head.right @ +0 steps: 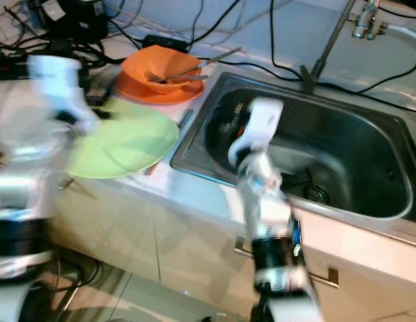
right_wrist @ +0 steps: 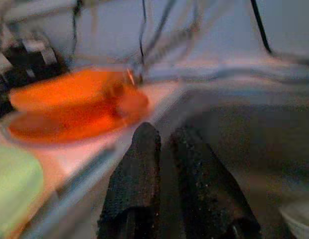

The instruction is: Kitchen organization

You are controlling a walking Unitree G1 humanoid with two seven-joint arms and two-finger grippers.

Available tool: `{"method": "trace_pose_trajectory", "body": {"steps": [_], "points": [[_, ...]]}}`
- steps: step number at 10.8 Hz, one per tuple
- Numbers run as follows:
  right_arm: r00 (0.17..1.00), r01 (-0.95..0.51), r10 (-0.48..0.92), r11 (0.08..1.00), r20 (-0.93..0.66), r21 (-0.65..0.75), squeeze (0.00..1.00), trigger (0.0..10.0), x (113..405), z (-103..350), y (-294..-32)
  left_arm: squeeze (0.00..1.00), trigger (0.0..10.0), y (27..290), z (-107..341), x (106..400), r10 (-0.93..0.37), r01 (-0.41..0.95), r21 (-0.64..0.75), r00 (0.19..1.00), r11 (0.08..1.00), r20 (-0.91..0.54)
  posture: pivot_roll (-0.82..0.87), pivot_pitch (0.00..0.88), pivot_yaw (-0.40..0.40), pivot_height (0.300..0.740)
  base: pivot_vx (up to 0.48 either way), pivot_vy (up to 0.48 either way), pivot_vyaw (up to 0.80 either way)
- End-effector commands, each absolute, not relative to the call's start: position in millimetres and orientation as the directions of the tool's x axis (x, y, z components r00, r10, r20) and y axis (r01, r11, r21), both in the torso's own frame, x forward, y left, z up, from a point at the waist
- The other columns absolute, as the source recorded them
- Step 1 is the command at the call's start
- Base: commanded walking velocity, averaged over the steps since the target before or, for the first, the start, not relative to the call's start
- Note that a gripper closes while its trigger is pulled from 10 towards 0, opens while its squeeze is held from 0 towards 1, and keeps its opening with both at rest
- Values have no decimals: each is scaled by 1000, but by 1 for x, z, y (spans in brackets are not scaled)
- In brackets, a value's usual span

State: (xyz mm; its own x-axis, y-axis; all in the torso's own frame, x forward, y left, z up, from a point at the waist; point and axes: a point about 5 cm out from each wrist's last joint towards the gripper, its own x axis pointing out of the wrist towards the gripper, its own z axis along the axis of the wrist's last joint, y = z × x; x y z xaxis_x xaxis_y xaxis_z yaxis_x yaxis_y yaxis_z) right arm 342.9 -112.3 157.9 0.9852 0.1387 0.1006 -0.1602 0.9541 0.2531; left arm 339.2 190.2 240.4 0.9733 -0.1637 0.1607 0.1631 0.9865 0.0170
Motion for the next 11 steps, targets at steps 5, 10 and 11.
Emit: {"method": "trace_pose_trajectory", "body": {"steps": [5,10,11], "points": [[986,-164,151,946,69,279,0,10000,337,150,-111,1000,10000,230,226,300,-49,57,-93,994,994,93,-11,65,-113,740,0,0,0],[983,-182,173,943,56,278,0,10000,335,147,-106,0,10000,230,202,269,-131,116,-372,991,921,-17,-3,55,-112,740,0,0,0],[983,-184,176,943,54,277,0,10000,335,146,-106,0,10000,228,192,263,-155,124,-387,987,914,-49,-3,55,-112,740,0,0,0]]}}
